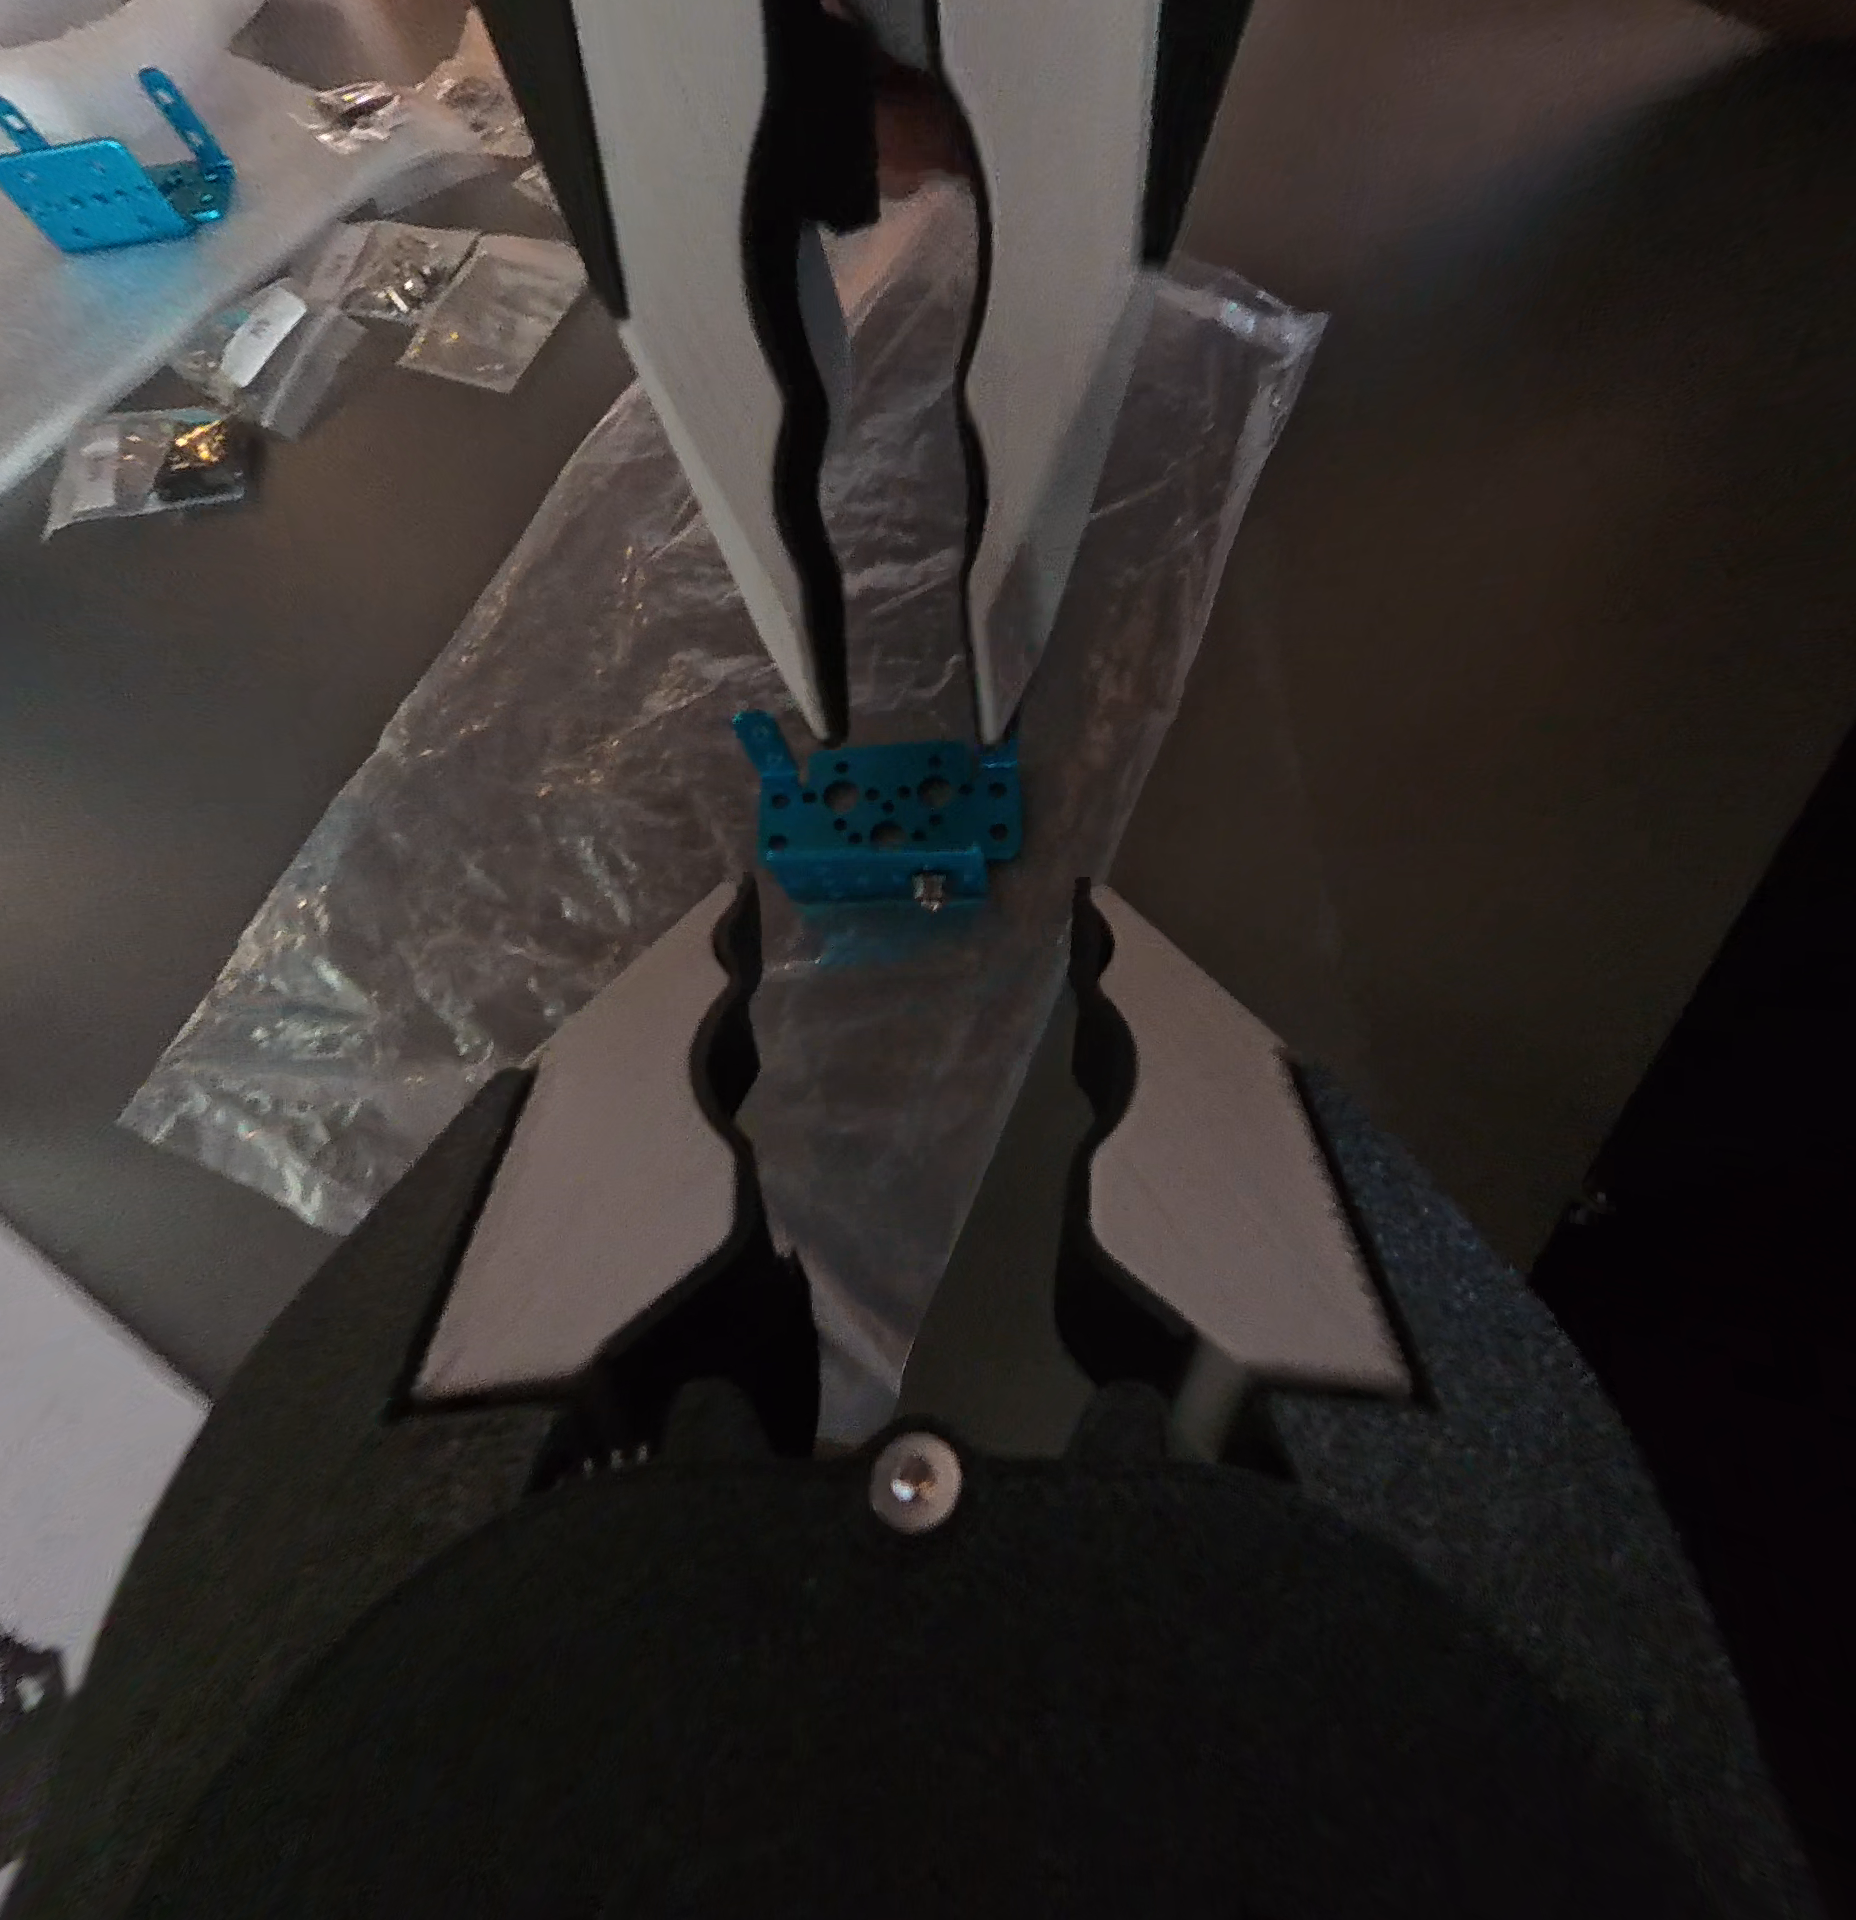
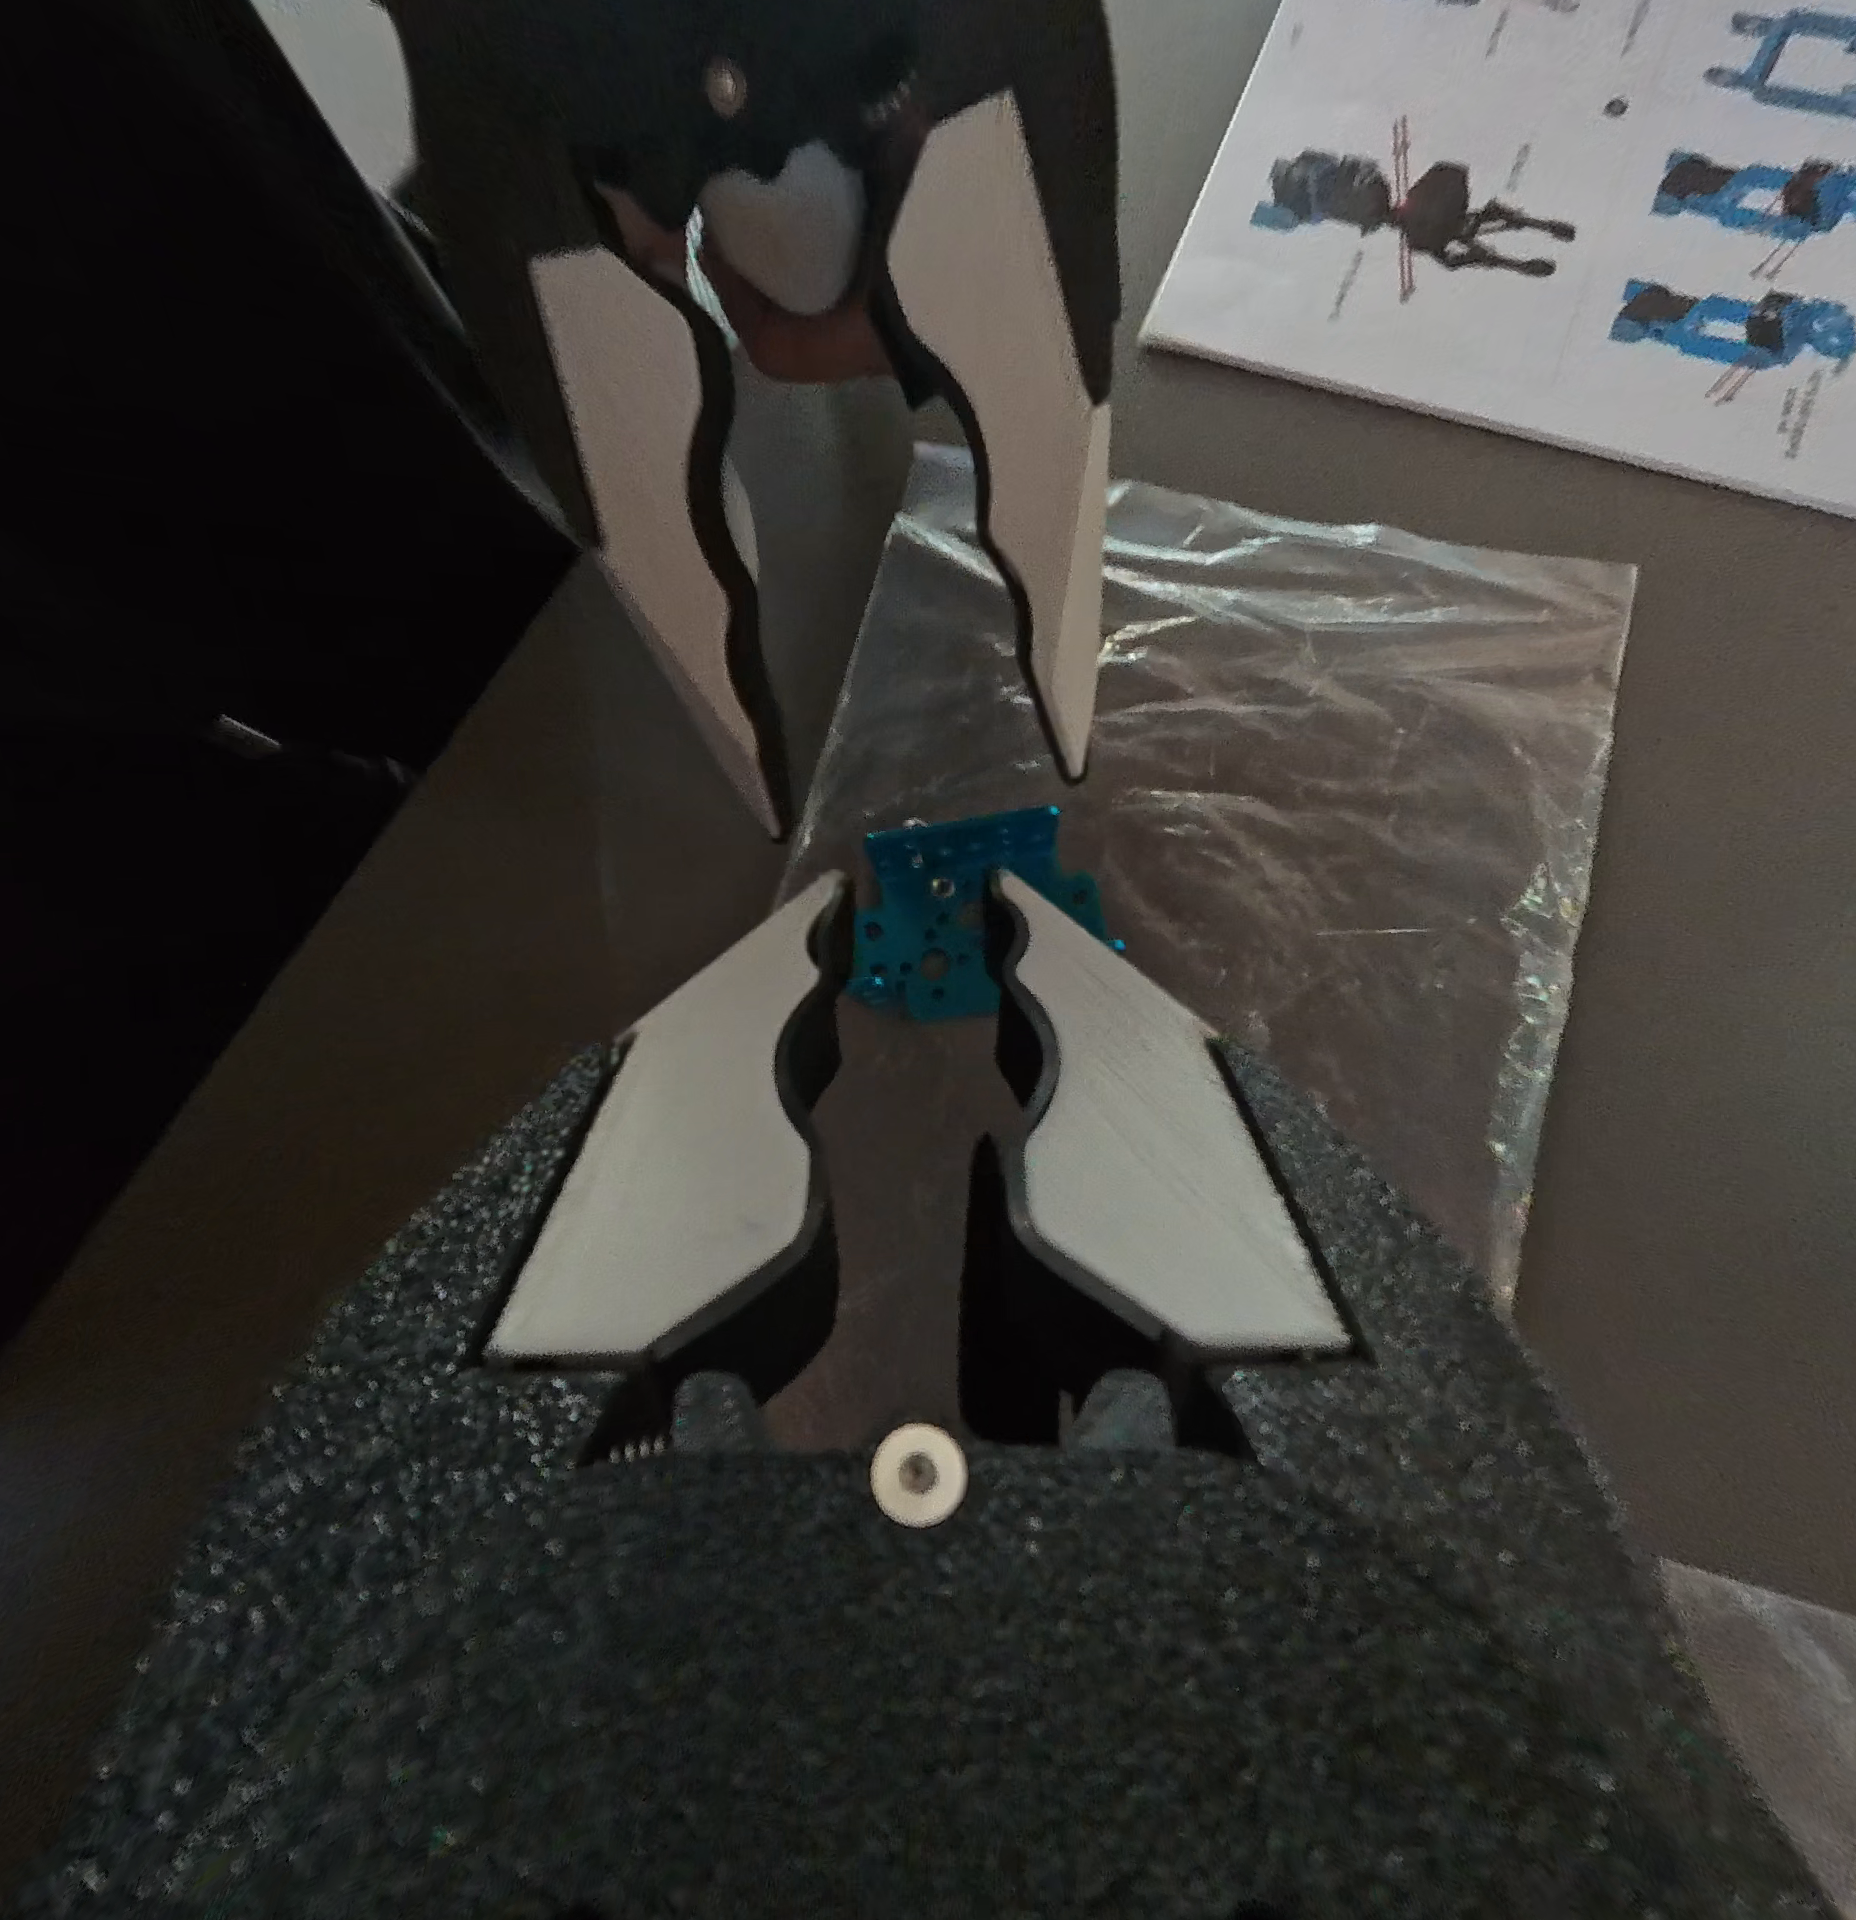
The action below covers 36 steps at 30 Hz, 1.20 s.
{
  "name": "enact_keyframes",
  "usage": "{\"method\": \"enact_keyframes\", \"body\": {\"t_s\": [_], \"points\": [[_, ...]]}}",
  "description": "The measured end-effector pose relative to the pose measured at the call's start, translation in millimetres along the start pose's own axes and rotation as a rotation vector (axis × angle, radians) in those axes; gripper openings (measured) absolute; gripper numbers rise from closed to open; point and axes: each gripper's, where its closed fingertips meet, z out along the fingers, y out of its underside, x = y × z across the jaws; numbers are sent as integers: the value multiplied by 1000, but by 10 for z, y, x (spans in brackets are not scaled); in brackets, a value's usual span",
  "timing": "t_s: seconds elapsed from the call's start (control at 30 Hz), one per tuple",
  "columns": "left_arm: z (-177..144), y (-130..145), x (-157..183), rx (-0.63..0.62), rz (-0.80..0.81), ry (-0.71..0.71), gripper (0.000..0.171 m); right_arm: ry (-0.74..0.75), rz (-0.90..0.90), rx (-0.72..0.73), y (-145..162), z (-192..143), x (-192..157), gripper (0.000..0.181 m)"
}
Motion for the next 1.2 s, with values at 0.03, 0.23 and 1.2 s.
{"method": "enact_keyframes", "body": {"t_s": [0.03, 0.23, 1.2], "points": [[16, -23, 18, 8, -2, 13, 60, 28, -15, -42, 31, 11, 38, 23], [95, -55, -98, 13, -11, -30, 53, 39, -77, -213, 89, 107, 67, 20], [25, 102, 62, -41, 12, -59, 0, 18, -168, -361, 173, 326, 42, 4]]}}
